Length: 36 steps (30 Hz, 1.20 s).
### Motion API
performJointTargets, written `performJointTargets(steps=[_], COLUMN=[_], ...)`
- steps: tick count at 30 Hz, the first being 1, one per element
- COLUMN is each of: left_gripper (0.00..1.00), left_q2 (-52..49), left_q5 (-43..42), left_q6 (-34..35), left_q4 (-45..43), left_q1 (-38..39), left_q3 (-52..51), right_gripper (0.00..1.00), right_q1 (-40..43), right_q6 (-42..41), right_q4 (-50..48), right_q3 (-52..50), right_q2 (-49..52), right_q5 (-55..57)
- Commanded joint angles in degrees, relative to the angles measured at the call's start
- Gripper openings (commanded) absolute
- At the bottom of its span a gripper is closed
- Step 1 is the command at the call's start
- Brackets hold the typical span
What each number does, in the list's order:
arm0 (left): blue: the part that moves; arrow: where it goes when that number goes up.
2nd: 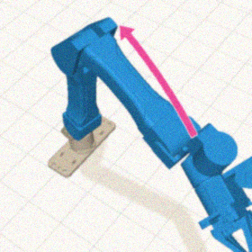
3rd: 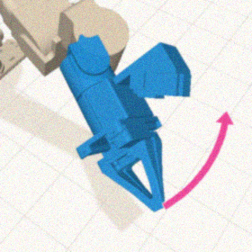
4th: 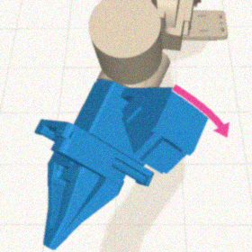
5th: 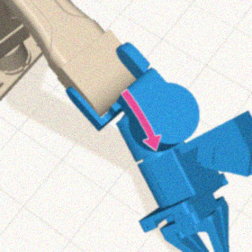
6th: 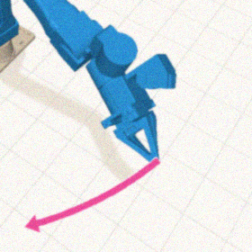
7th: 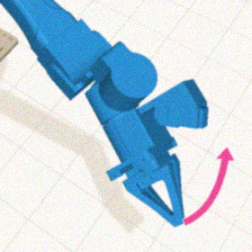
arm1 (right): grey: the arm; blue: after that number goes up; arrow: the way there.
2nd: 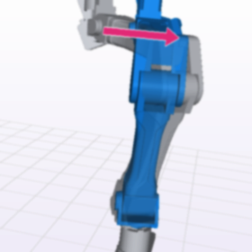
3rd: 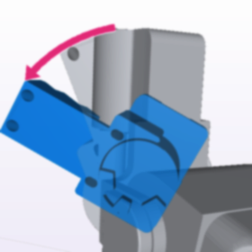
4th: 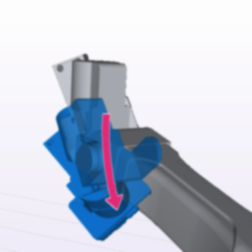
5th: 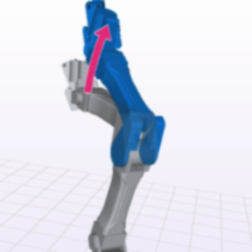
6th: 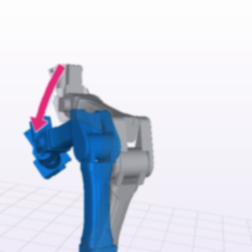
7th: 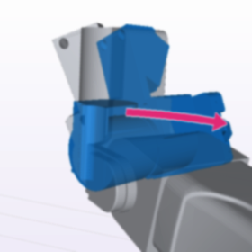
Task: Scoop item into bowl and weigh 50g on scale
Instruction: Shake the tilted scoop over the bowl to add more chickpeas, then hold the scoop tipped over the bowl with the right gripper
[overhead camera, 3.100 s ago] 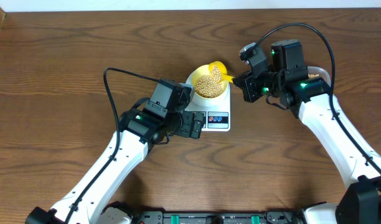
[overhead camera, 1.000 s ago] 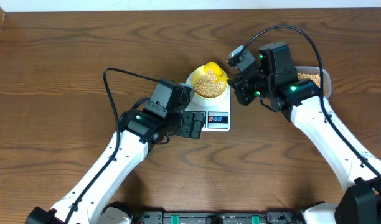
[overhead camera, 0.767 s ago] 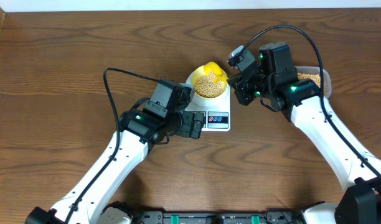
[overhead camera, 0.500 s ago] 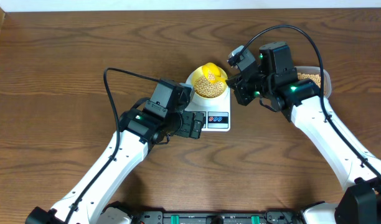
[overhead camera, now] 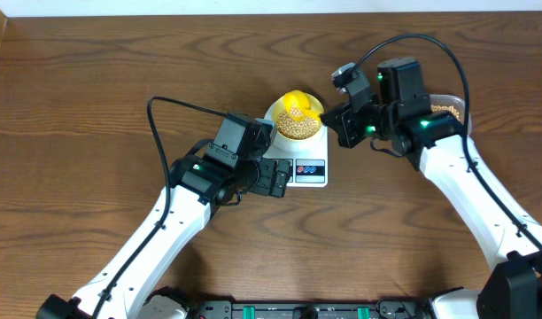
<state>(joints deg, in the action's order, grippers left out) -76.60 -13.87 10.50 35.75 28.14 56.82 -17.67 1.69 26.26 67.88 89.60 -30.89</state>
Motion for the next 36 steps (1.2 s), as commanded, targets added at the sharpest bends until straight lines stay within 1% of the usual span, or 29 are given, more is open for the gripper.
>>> performJointTargets(steps=[1, 8, 21, 30, 36], left_gripper=[0.94, 0.94, 0.94, 0.94, 0.94], left_q2=[0.7, 0.7, 0.7, 0.7, 0.7], left_q5=[-0.7, -0.7, -0.7, -0.7, -0.7], left_q6=[-0.3, -0.3, -0.3, -0.3, -0.3], left_q4=[0.0, 0.0, 0.0, 0.0, 0.0], left_q1=[0.0, 0.0, 0.0, 0.0, 0.0], left_q3=[-0.5, -0.5, -0.5, -0.5, -0.5], right_gripper=[0.01, 0.01, 0.01, 0.01, 0.01], right_q1=[1.4, 3.0, 3.1, 3.1, 3.0], right_q6=[-1.0, -0.9, -1.0, -0.8, -0.3], right_q4=[-0.5, -2.7, -4.8, -4.9, -3.7], right_q3=[1.5, 1.5, 1.5, 1.5, 1.4], right_q2=[-0.9, -0.9, -0.9, -0.9, -0.8], right_q5=[-2.5, -2.5, -2.5, -2.4, -0.4])
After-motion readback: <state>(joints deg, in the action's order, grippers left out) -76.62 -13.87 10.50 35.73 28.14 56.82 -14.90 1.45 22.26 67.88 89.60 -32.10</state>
